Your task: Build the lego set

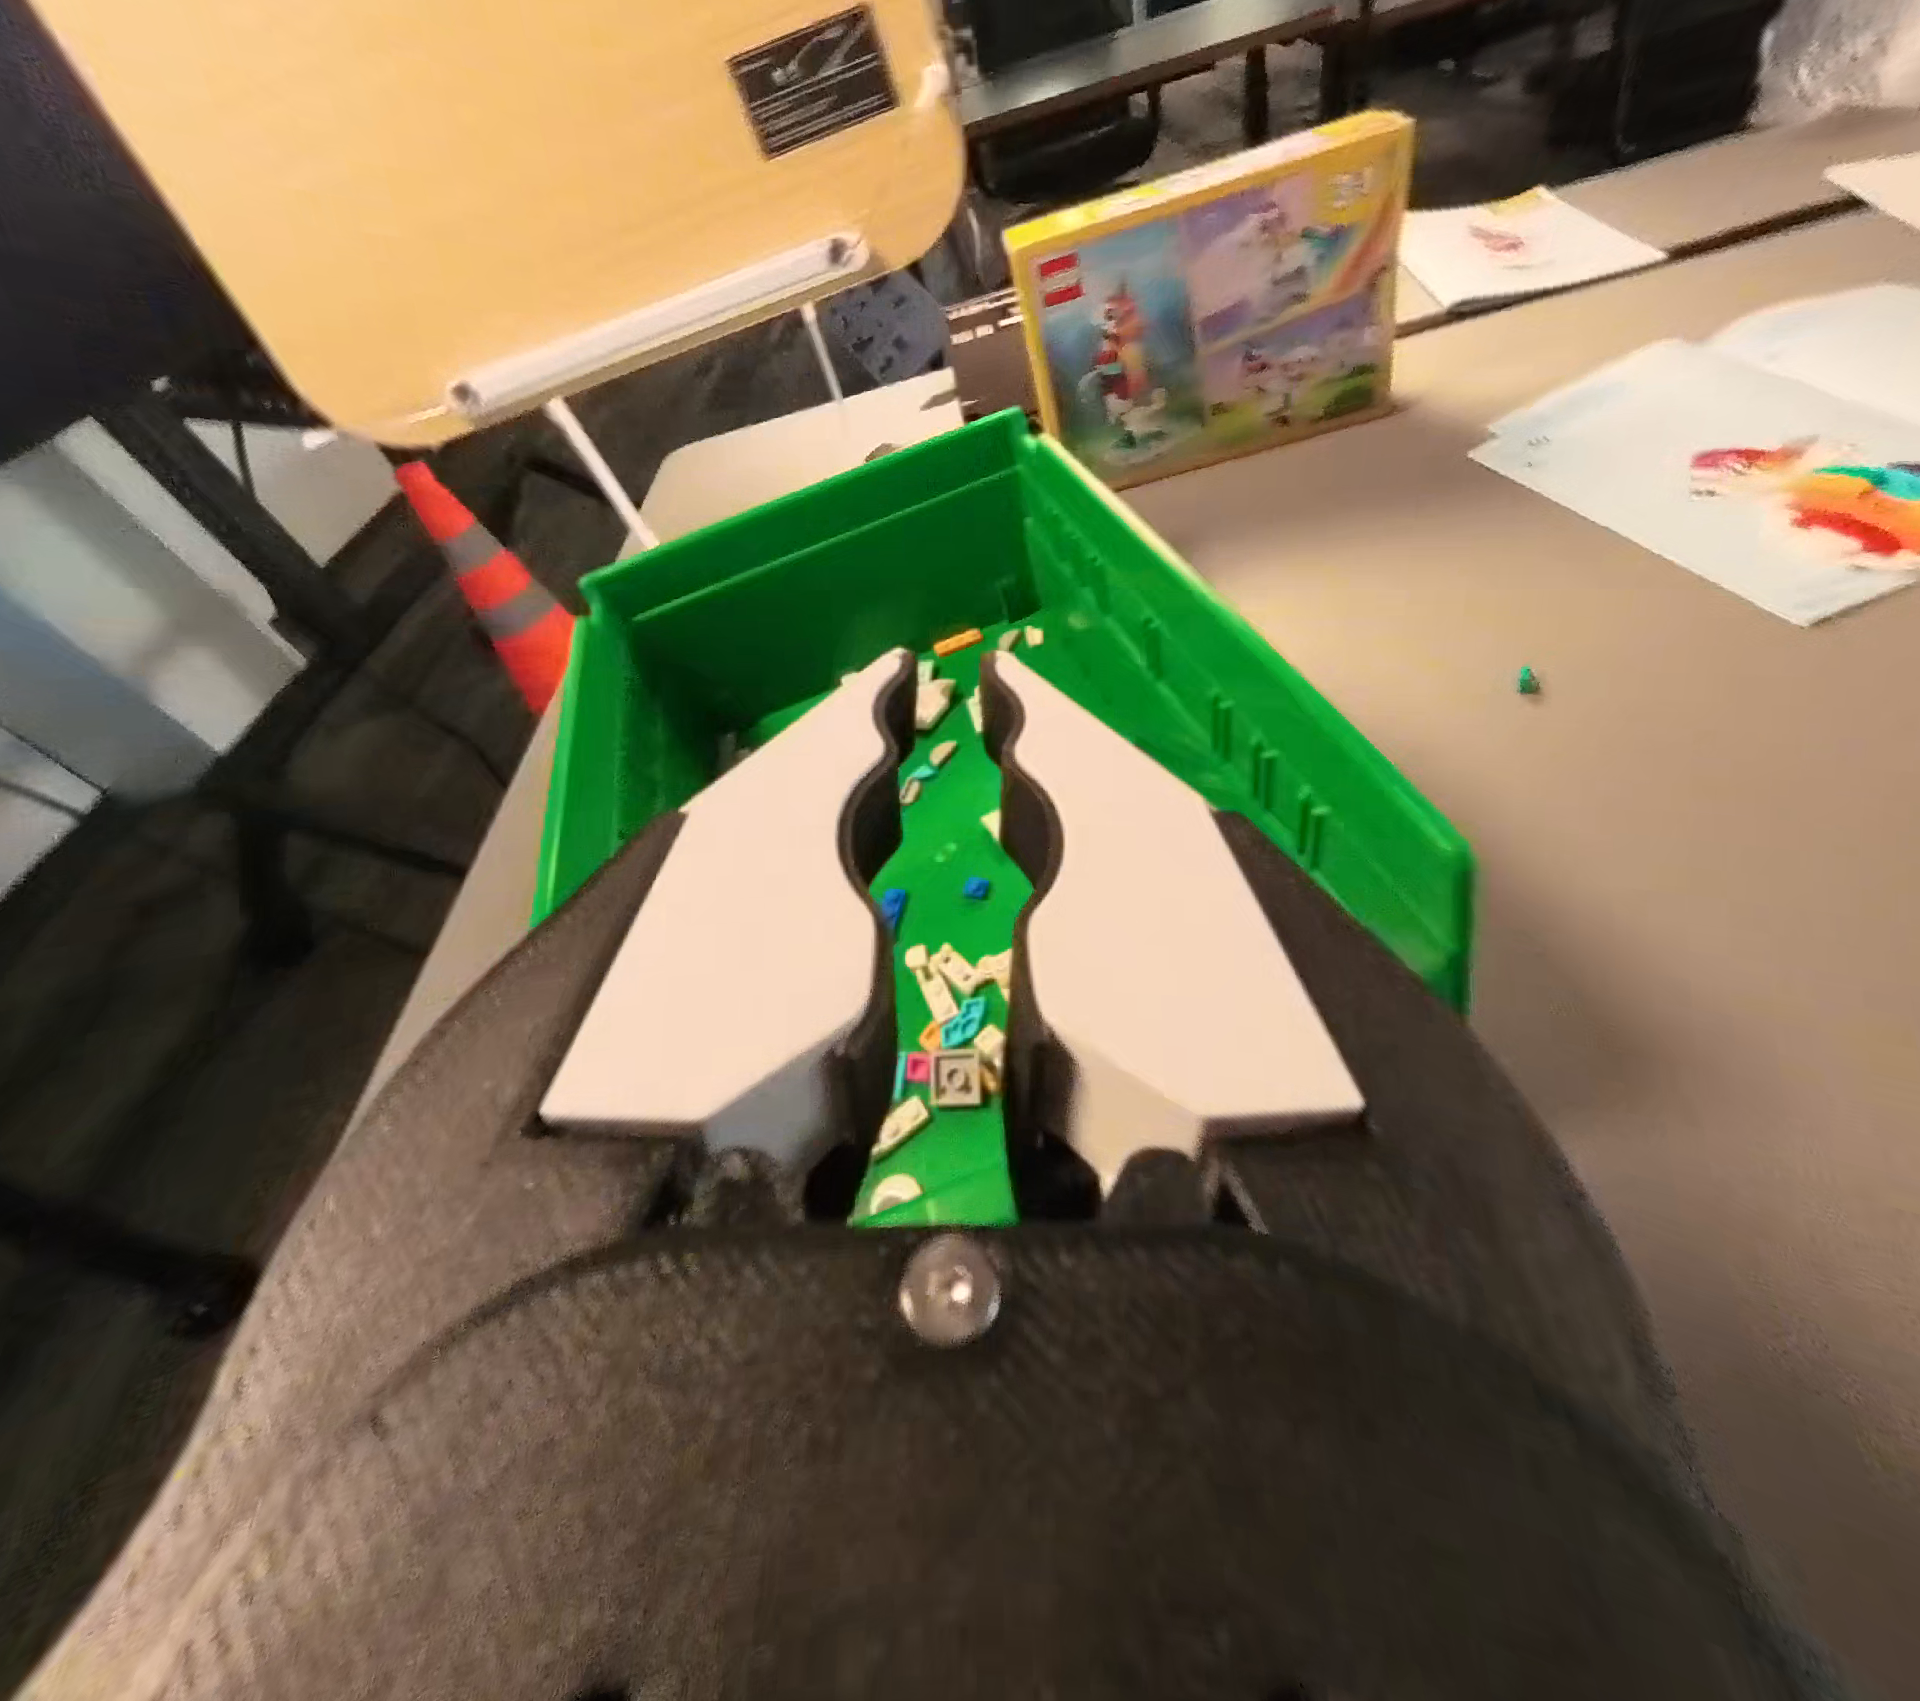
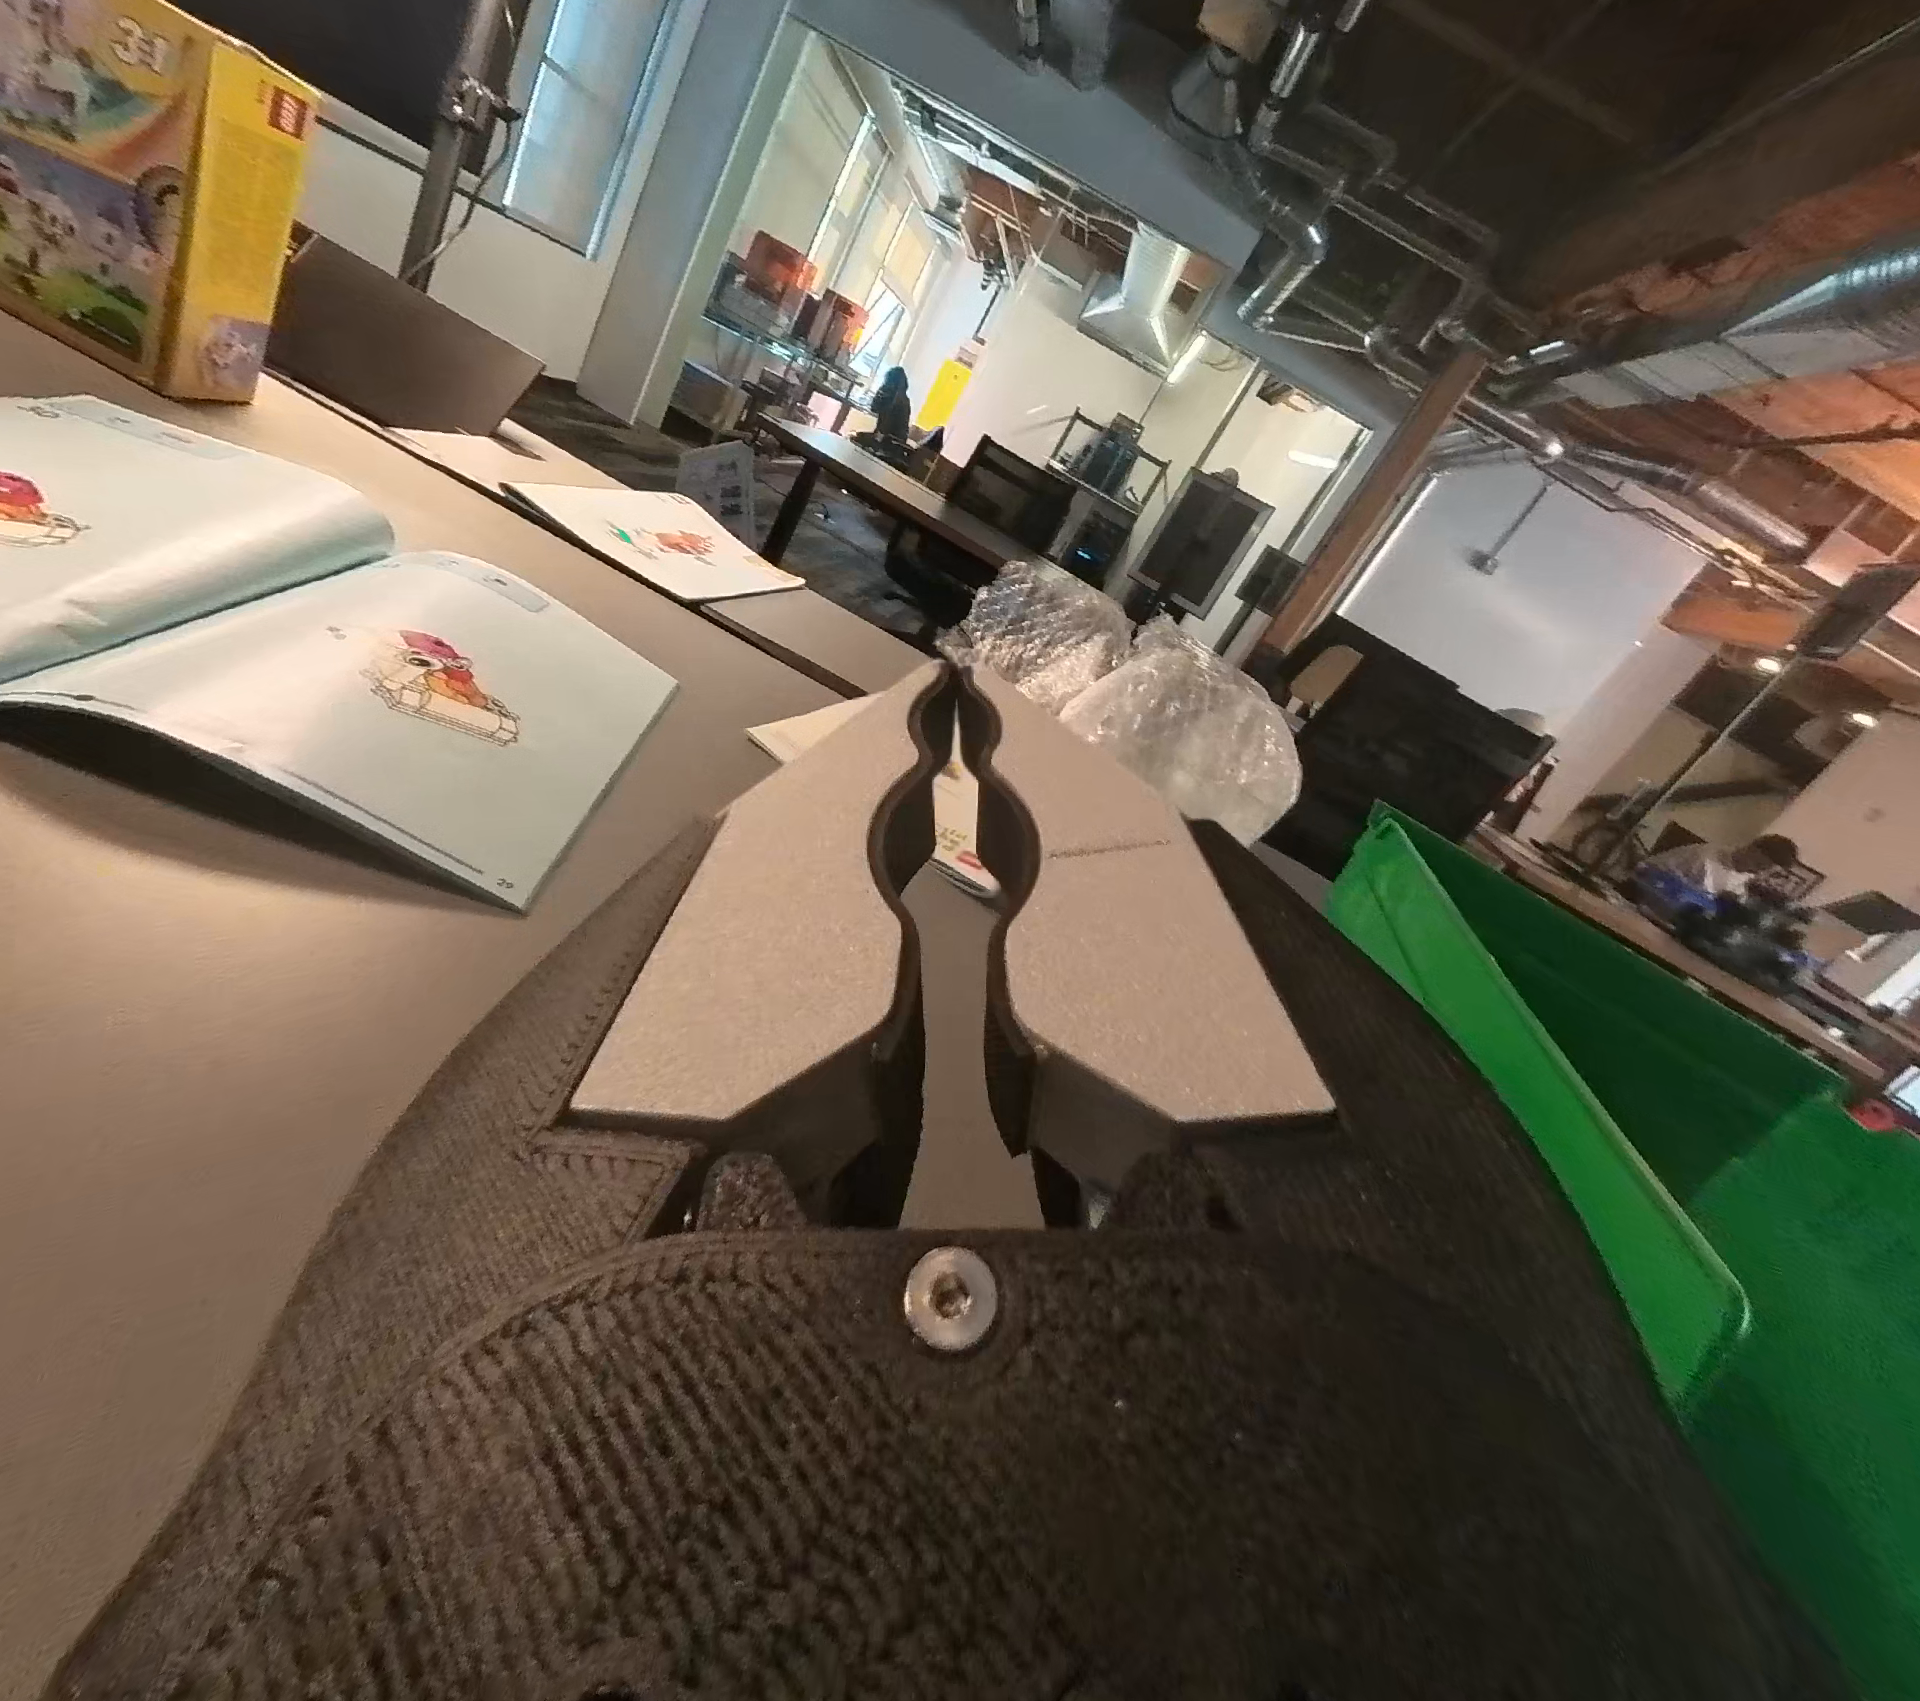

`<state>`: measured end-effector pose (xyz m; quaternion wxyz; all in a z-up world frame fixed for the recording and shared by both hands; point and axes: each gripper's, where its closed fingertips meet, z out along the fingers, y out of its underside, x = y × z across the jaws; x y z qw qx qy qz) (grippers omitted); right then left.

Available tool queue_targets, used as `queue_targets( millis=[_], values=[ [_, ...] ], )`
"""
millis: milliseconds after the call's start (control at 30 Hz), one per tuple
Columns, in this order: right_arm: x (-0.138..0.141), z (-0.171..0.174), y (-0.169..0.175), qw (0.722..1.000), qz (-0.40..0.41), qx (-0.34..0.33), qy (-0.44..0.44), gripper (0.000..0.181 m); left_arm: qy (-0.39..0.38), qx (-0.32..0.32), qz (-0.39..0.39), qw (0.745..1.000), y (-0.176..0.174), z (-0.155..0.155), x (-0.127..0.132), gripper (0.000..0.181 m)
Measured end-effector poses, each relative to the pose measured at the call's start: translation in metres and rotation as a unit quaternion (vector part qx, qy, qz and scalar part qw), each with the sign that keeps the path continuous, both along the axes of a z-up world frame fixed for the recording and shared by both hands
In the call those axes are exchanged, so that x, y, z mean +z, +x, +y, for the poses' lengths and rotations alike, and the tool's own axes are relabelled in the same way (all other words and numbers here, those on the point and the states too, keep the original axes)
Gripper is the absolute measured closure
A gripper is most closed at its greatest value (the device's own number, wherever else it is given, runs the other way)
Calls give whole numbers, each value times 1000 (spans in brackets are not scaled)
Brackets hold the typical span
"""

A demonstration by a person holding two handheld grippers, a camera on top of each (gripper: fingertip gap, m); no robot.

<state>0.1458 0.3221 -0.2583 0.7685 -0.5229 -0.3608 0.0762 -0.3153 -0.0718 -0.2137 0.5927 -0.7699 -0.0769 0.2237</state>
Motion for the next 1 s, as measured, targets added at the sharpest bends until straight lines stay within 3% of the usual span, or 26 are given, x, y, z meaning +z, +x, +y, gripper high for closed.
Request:
queue_targets(
  millis=[267,667,833,1000],
  values=[
    [-1,3,1,1000,10,1,-14,181,91,-40,-146,984,-25,-2,2,160],
    [-3,2,-2,1000,-4,3,-11,181,78,-12,-146,986,-41,-8,-8,159],
    [-3,3,-2,1000,-2,-2,-12,181,37,-7,-139,990,-44,-9,-19,159],
    [-3,3,-2,1000,-2,-2,-12,181,-127,-15,-96,987,-48,-5,-43,153]
  ],
)
